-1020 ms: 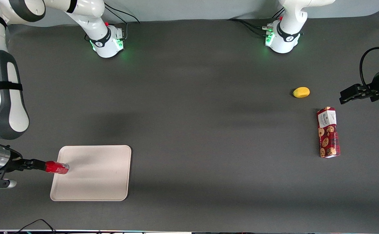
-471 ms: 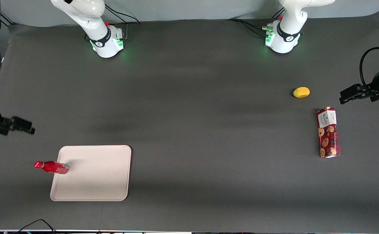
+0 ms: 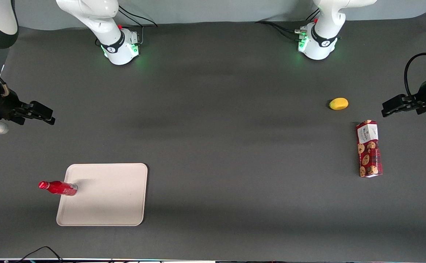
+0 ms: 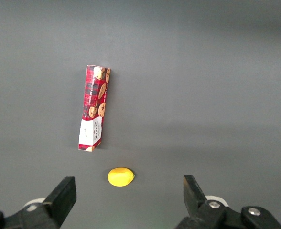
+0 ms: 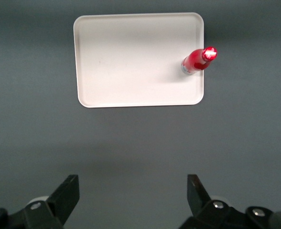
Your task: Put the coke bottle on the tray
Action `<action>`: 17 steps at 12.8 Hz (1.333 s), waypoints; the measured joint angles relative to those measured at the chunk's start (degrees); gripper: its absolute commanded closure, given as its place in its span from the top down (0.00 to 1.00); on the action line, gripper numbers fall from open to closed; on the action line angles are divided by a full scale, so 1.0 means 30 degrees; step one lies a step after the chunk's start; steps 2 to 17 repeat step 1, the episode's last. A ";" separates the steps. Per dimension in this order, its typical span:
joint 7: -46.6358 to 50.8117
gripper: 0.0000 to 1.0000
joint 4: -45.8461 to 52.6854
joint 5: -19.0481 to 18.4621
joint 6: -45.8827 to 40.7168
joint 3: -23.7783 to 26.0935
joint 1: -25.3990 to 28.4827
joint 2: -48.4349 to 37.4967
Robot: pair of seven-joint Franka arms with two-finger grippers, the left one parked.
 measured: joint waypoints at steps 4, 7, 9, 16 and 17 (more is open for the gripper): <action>0.0000 1.00 -0.0123 0.0012 -0.0002 -0.0124 -0.0002 -0.0001; 0.0000 1.00 -0.0123 0.0012 -0.0002 -0.0124 -0.0002 -0.0001; 0.0000 1.00 -0.0123 0.0012 -0.0002 -0.0124 -0.0002 -0.0001; 0.0000 1.00 -0.0123 0.0012 -0.0002 -0.0124 -0.0002 -0.0001; 0.0000 1.00 -0.0123 0.0012 -0.0002 -0.0124 -0.0002 -0.0001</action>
